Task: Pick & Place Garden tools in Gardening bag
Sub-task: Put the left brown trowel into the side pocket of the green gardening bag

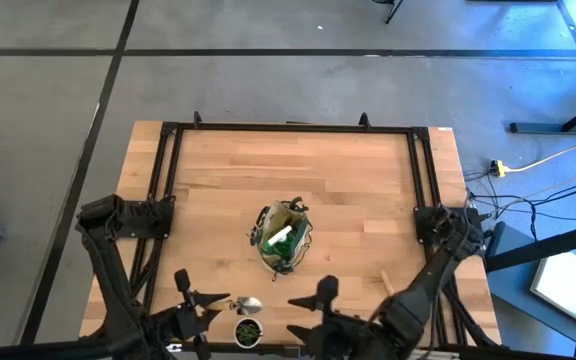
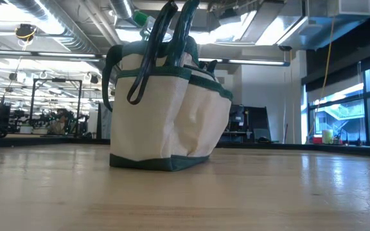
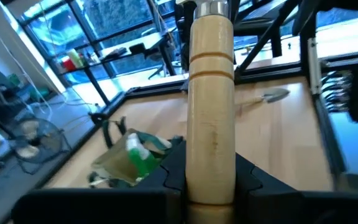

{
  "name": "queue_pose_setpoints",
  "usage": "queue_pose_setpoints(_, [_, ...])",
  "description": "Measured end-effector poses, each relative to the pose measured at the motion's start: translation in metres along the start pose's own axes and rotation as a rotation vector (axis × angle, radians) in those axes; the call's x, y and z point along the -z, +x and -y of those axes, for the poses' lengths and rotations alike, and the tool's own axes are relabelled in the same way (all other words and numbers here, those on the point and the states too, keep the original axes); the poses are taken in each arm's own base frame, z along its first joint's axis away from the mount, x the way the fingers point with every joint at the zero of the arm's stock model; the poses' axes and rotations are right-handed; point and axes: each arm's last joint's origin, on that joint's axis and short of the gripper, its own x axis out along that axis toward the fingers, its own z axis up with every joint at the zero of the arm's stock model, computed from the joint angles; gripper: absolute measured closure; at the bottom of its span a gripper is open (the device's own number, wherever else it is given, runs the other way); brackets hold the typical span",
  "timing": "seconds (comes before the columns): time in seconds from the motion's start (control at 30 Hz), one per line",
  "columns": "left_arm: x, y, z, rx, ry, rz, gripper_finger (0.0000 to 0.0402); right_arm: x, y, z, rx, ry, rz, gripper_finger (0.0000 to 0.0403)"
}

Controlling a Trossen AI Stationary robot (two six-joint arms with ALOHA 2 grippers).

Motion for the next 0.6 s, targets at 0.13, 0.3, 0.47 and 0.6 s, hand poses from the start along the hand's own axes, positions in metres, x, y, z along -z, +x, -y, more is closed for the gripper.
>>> queue_pose_setpoints(0.13, [0.002, 0.001, 0.014, 0.019, -0.020, 0.006, 0.0358, -0.002, 0.011, 0.006, -0.064, 0.007, -0.008, 0.0139])
queue_pose_setpoints(0.3, [0.003, -0.001, 0.024, 0.044, -0.006, 0.012, 0.0358, -0.003, 0.015, 0.010, -0.055, 0.016, -0.006, 0.0139])
queue_pose_setpoints(0.47, [0.002, -0.001, 0.025, 0.046, -0.019, 0.013, 0.0358, 0.009, 0.028, 0.000, -0.042, 0.046, 0.020, 0.0139])
queue_pose_setpoints(0.6, [0.003, -0.005, 0.026, 0.055, -0.025, 0.019, 0.0358, 0.030, 0.048, -0.016, -0.065, 0.099, 0.062, 0.0139])
